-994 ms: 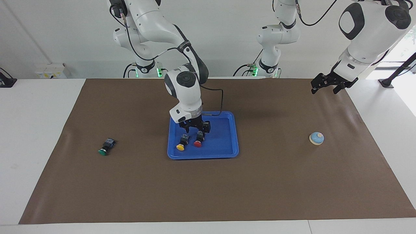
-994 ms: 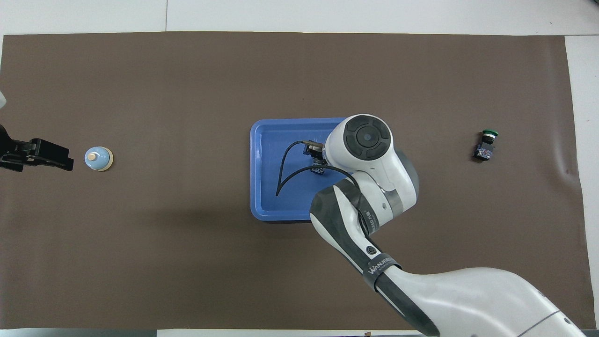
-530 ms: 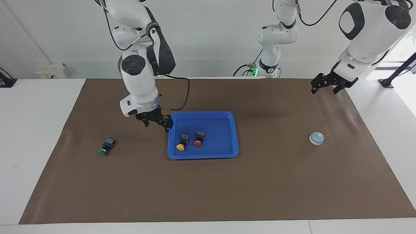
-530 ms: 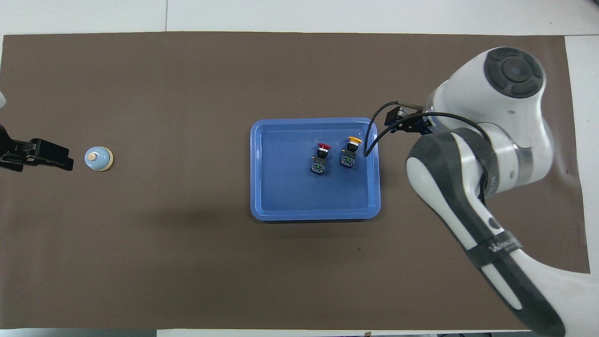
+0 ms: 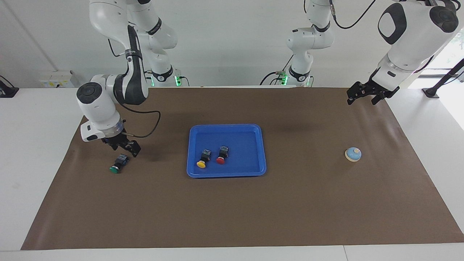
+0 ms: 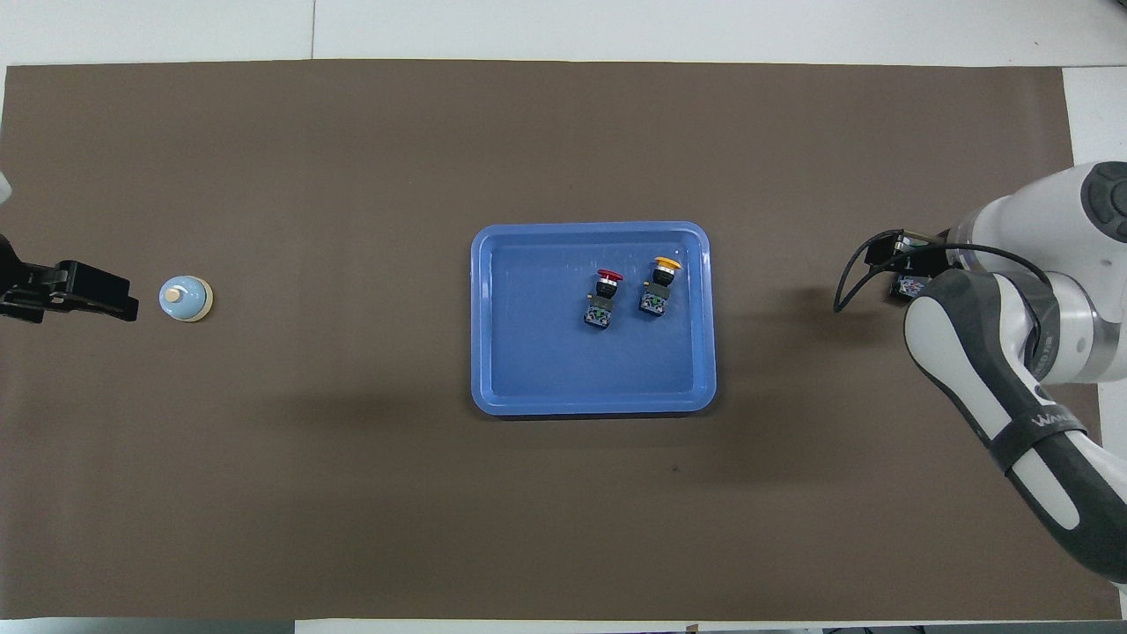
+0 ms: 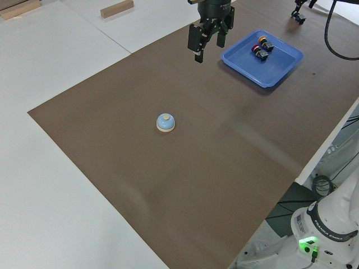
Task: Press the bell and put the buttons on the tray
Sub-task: 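Grasp the green-capped button with the right gripper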
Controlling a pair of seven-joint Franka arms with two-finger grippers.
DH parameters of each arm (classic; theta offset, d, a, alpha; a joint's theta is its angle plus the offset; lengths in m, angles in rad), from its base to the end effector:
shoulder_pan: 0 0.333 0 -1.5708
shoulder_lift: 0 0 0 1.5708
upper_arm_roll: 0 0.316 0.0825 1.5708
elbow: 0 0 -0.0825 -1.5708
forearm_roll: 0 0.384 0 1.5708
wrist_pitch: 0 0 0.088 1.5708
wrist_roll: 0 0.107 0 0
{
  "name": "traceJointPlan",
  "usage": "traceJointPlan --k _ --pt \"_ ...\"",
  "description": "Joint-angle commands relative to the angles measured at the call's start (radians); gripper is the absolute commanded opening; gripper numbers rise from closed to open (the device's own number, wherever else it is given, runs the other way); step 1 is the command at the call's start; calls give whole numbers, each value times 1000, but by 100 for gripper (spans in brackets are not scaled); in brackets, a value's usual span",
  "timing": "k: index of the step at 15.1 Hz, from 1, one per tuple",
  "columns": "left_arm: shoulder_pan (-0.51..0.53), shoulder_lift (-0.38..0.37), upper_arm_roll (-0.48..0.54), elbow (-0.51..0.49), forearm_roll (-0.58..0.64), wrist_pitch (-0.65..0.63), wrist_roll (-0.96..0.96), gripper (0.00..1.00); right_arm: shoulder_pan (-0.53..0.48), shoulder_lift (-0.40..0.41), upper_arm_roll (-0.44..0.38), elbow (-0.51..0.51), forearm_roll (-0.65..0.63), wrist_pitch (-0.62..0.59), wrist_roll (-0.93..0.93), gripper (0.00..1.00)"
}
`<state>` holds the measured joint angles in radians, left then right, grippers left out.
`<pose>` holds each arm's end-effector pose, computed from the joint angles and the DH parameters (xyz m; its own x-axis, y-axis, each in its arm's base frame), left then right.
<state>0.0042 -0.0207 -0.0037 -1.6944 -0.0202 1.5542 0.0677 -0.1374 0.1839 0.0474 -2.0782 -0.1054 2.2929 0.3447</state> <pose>0.5410 -0.0019 0.5766 0.9908 -0.0675 -0.1176 -0.0646 -0.9975 0.0280 0.5761 -0.0549 0.3433 0.9326 -0.3571 0.0516 -0.3598 -0.9312 0.0585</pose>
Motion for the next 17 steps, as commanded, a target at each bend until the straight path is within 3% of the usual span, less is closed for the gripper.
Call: traceJointPlan --k 1,11,12,14,17 --pt "-4 -16 5 -14 0 3 -9 100 -50 -29 16 -66 -42 66 3 100" --pt "-4 -16 5 -14 0 3 -9 100 -74 120 19 -39 -43 232 -10 100" --pt "-6 -16 5 -14 0 3 -9 100 -77 120 19 -40 -43 229 -10 83" --pt "-4 -16 5 -14 0 3 -9 100 -77 118 19 -36 -43 195 -13 0" --pt "-4 -16 5 -14 0 3 -9 100 -74 109 20 -22 -39 120 -15 0"
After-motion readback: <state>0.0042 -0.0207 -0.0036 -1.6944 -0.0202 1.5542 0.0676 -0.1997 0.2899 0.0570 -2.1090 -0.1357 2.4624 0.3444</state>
